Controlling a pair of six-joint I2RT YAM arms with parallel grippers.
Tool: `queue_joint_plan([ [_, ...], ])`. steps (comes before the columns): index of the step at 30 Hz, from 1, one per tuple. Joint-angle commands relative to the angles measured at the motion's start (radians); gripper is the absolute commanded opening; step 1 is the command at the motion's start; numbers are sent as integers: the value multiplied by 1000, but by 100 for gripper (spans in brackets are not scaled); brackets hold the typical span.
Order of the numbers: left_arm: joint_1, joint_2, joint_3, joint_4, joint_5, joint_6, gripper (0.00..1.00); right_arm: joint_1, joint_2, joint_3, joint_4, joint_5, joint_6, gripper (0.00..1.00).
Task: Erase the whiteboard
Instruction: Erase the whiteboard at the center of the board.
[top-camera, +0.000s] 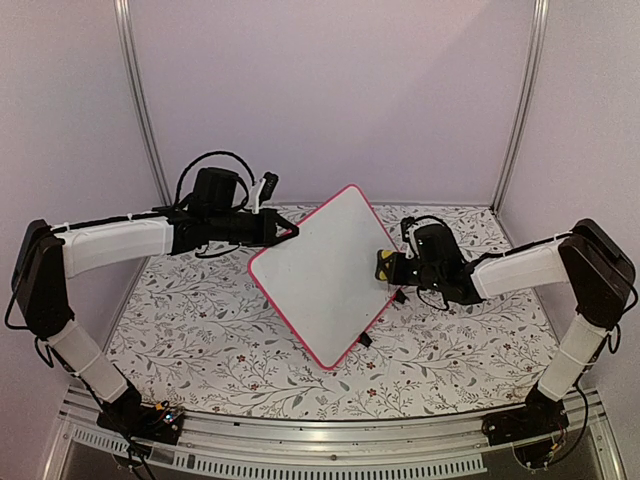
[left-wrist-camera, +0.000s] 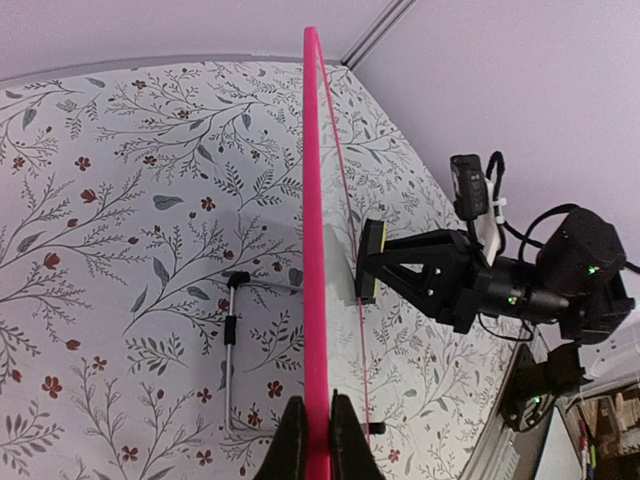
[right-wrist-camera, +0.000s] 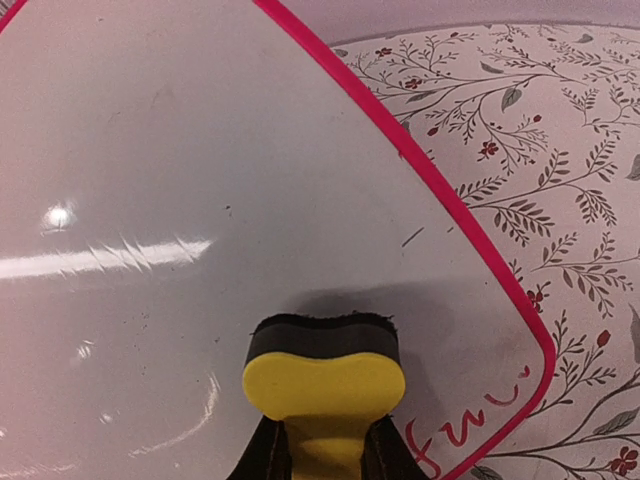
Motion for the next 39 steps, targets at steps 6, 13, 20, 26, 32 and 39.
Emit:
queue_joint_plan([
  [6,-15,20,-21,-69,20,103,0,-30,72,-26,29,-74,-8,9],
  [13,-16,21,-21,-70,23,102,0,-30,60,-108,64,-97,17,8],
  [20,-15,27,-21,-70,17,102,0,-5,23,-133,57,-97,11,8],
  [26,-16,30,-20,-71,15,104,0,17,12,-150,49,-74,17,8],
  [32,-16,31,-18,-73,19,102,0,37,0,-168,45,-57,18,7],
  [39,-16,30,-18,-73,18,102,0,53,-12,-188,45,-43,22,7],
])
